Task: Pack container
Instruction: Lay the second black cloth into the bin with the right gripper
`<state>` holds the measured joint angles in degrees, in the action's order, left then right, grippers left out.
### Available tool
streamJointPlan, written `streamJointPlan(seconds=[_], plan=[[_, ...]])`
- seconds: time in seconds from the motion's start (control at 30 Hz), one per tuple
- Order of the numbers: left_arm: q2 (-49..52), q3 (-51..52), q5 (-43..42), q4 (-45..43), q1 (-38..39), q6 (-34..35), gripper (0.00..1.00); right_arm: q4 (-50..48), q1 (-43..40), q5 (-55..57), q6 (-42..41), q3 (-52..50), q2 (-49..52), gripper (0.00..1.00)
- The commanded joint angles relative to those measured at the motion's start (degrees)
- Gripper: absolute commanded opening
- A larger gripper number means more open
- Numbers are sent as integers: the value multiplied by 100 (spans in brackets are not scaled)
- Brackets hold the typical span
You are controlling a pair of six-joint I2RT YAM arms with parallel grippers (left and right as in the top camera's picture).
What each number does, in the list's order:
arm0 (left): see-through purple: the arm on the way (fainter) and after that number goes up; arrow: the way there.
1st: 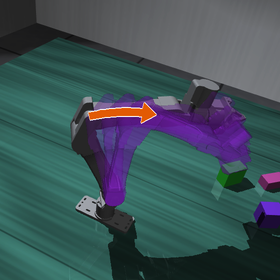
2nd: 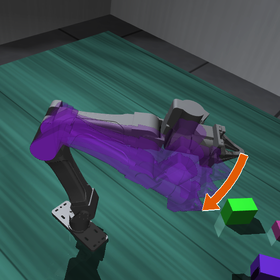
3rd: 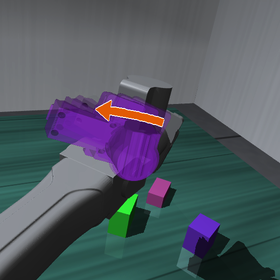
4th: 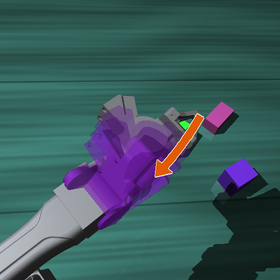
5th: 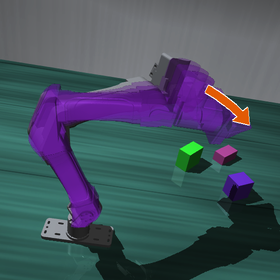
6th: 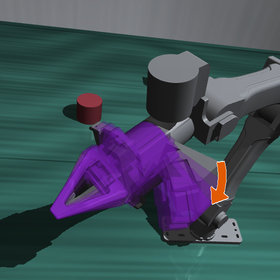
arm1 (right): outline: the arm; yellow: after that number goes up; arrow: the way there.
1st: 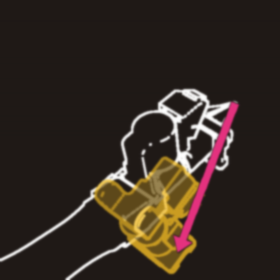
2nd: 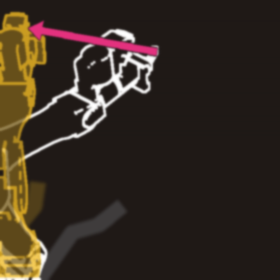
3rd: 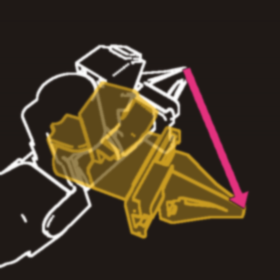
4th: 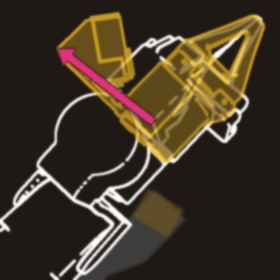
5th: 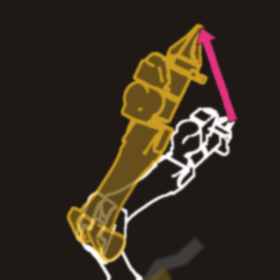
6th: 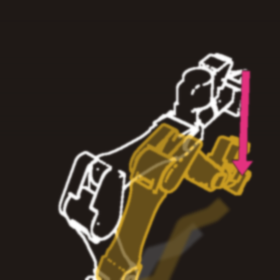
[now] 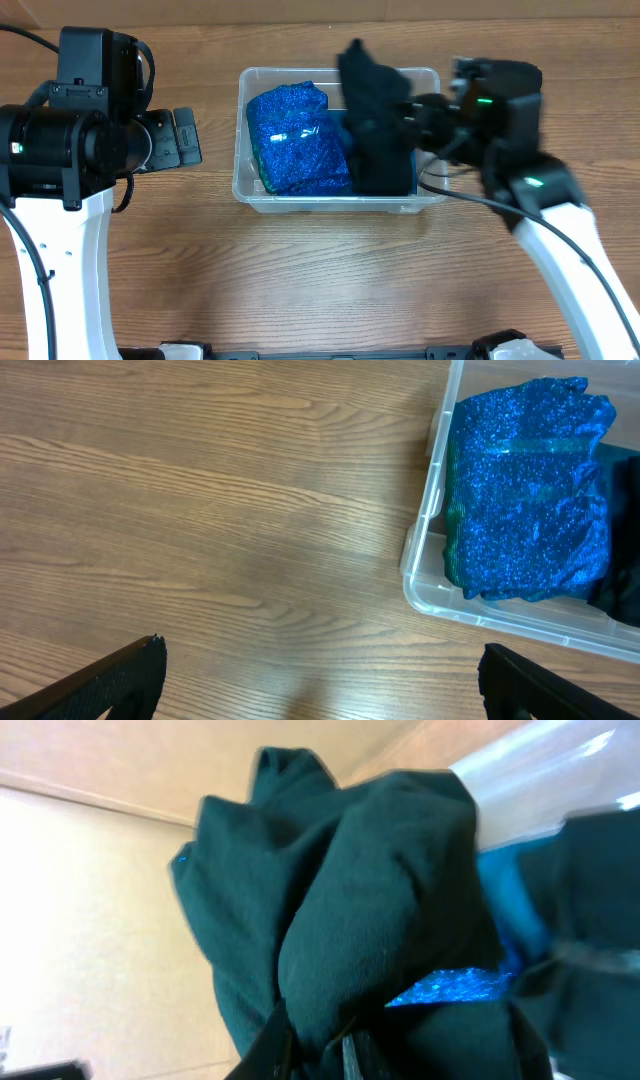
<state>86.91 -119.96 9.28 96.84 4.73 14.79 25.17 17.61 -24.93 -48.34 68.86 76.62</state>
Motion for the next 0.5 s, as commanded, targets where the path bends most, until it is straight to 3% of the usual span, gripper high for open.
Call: streamJointPlan(seconds=[0.0, 0.03, 0.07, 0.13, 0.2, 0.3, 0.47], plan=[[9, 2, 76, -4, -31, -66, 100, -363, 389, 1176, -787, -7, 723, 4], [9, 2, 76, -4, -31, -66, 100, -404, 420, 1357, -782, -7, 903, 4], [9, 2, 76, -4, -31, -63, 100, -448, 424, 1545, -702, -7, 1139, 10], [9, 2, 76, -4, -31, -63, 100, -612, 396, 1606, -79, -7, 1449, 41], [9, 2, 76, -4, -31, -66, 100, -662, 319, 1504, 820, 0, 1513, 55], [9, 2, 76, -4, -31, -66, 100, -122, 116, 1204, 1827, 258, 1237, 64], [9, 2, 76, -7, -31, -66, 100, 660, -647, 1200, 2033, 619, 256, 72]])
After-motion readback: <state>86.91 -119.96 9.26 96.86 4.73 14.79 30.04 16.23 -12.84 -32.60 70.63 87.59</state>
